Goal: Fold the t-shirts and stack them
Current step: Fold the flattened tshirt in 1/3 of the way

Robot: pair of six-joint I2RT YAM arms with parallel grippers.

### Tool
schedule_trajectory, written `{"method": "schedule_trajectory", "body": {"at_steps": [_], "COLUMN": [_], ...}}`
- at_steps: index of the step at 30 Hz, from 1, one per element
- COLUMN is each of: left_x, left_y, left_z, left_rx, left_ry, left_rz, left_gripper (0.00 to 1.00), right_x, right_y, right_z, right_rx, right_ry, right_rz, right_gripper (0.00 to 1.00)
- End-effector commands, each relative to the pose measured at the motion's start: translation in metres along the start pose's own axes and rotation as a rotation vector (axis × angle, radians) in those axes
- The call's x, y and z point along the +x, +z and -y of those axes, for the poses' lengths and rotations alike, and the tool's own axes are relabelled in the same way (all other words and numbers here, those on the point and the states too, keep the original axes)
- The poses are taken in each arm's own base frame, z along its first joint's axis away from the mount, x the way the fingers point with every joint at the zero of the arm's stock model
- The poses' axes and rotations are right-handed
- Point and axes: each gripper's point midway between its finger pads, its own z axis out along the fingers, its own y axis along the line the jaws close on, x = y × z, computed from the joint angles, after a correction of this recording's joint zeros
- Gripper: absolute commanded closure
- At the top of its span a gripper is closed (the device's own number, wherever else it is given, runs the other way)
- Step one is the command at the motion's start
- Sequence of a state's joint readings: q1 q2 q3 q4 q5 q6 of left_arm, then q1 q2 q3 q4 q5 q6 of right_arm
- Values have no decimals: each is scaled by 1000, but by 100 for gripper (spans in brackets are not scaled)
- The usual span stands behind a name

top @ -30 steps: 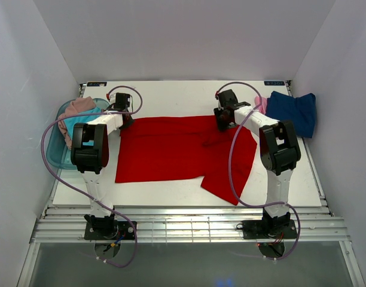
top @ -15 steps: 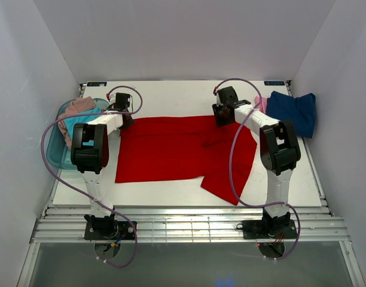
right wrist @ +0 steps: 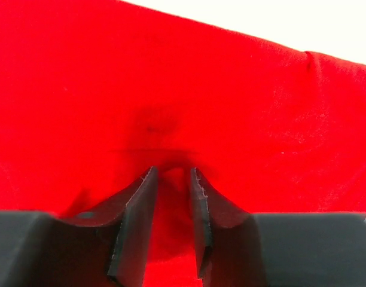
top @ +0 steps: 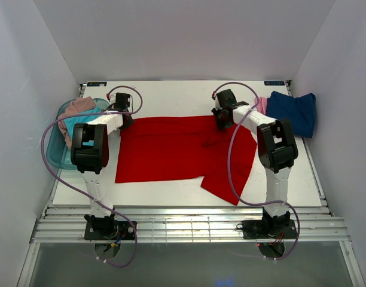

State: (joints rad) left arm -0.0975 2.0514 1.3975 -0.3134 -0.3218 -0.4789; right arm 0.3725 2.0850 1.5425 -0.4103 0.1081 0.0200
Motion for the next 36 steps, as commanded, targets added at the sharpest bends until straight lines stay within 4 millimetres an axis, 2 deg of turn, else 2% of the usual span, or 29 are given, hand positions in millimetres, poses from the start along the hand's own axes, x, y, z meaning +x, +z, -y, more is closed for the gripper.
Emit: {"method": "schedule_trajectory", "body": {"at_steps": [1,3,4,8,12,13,14,16,18,20,21,28,33,36], "left_x": [-17,-16,-16,-14,-11,-11,-11,-10,-9,-8,-8,-7,-8,-8], "left_y": [-18,-18,-18,-17,-15,-15,-14,-13,-11,-10,-10,-9,-10,-10], "left_z": [1,1,1,0,1,1,1,1,3,4,4,4,4,4], "left_rx": [13,13,13,12,13,13,16,15,18,23,24,25,25,25], "left_ry": [-6,-7,-5,-6,-10,-9,-10,-7,-8,-8,-9,-5,-5,-8], "left_rz": [31,30,30,24,17,17,15,11,7,3,1,-1,3,3], "left_gripper": [93,93,93,93,93,93,93,93,93,93,93,93,93,93], "right_x": [0,2,0,-5,7,6,20,27,48,58,70,122,138,133], "right_y": [0,-3,-6,-27,-49,-60,-62,-74,-78,-84,-85,-87,-95,-106], "right_z": [2,4,5,5,0,-2,-3,-10,-17,-23,-26,-44,-40,-25], "right_rx": [-2,9,12,12,11,11,15,11,0,-8,-11,-38,29,136], "right_ry": [-2,-2,-1,2,7,8,6,14,13,24,18,16,6,14], "right_rz": [-8,-9,-5,28,12,26,-7,-8,-63,-89,-122,-271,-318,-308], "right_gripper": [74,90,92,92,92,92,92,92,92,92,92,92,91,82]}}
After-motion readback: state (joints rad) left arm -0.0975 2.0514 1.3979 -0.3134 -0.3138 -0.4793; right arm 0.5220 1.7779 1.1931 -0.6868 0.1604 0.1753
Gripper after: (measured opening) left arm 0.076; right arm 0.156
